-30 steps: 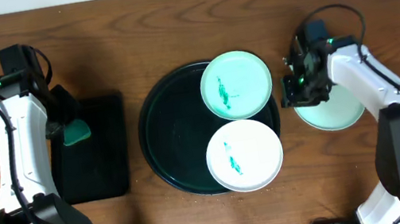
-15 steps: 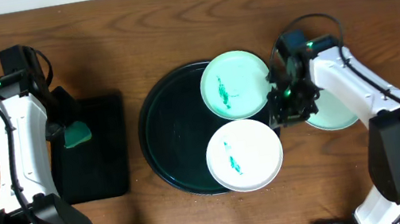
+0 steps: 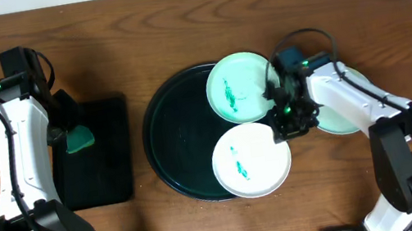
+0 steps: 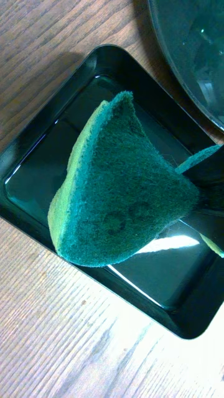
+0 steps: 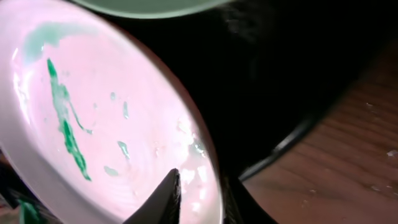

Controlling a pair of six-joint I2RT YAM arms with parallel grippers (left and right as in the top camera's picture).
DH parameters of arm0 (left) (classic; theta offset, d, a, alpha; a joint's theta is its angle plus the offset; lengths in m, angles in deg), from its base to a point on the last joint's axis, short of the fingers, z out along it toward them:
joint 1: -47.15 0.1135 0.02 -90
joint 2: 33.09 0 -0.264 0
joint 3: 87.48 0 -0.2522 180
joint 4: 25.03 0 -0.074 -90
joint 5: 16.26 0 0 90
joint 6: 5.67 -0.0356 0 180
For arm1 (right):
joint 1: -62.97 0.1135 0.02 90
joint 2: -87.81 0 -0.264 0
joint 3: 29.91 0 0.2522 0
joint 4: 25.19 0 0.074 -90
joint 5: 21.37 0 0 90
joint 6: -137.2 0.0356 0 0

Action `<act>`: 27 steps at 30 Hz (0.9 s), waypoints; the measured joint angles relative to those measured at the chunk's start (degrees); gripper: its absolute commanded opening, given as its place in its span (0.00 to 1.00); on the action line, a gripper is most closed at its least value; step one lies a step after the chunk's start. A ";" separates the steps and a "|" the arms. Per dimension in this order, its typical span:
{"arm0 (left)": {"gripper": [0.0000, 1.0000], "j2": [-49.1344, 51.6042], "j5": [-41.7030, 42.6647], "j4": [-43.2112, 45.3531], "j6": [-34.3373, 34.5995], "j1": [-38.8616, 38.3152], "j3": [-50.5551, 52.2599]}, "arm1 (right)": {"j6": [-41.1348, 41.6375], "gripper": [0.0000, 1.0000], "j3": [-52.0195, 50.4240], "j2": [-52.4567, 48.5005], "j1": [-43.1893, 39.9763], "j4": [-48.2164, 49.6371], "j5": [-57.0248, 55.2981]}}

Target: Clean dirty plates on tray and stack at the side

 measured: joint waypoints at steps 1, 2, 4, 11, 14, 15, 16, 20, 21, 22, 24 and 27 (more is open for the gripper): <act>0.07 0.00 0.00 -0.09 0.00 0.00 0.00 | 0.00 0.09 -0.07 0.00 0.55 0.22 -0.17; 0.07 0.00 0.00 -0.20 0.00 0.00 0.00 | -0.07 0.04 -0.28 0.00 1.44 0.59 -0.46; 0.07 0.00 0.00 -0.28 0.00 0.00 0.00 | 0.37 0.01 -0.59 0.00 2.69 0.72 -1.40; 0.07 0.00 0.00 -0.33 0.00 0.00 0.00 | 0.70 0.01 -0.63 0.00 3.26 1.25 -1.22; 0.07 0.00 0.00 -0.33 0.00 0.00 0.00 | 0.76 0.01 0.13 0.00 3.78 3.63 0.74; 0.07 0.00 0.04 -0.33 0.00 0.00 0.00 | 1.07 0.01 0.63 0.00 4.28 4.96 1.51; 0.07 0.00 0.22 -0.31 0.00 0.00 0.00 | 1.73 0.01 1.14 0.00 4.90 6.54 2.19; 0.07 0.00 0.46 -0.31 0.00 0.00 0.00 | 6.19 0.01 2.58 0.00 8.52 14.97 3.06; 0.07 0.00 0.44 -0.33 -0.02 0.00 0.00 | 7.50 0.01 2.73 0.00 9.66 16.96 2.93; 0.07 0.00 0.46 -0.33 -0.02 0.00 0.00 | 9.05 0.01 2.84 0.00 10.93 18.75 2.78; 0.07 0.00 0.59 -0.33 -0.02 0.00 0.00 | 12.31 0.01 2.91 -0.07 13.27 20.98 1.42; 0.07 0.00 1.62 -0.33 -0.39 -0.02 0.00 | 16.09 0.01 2.91 -0.59 15.61 22.25 -0.79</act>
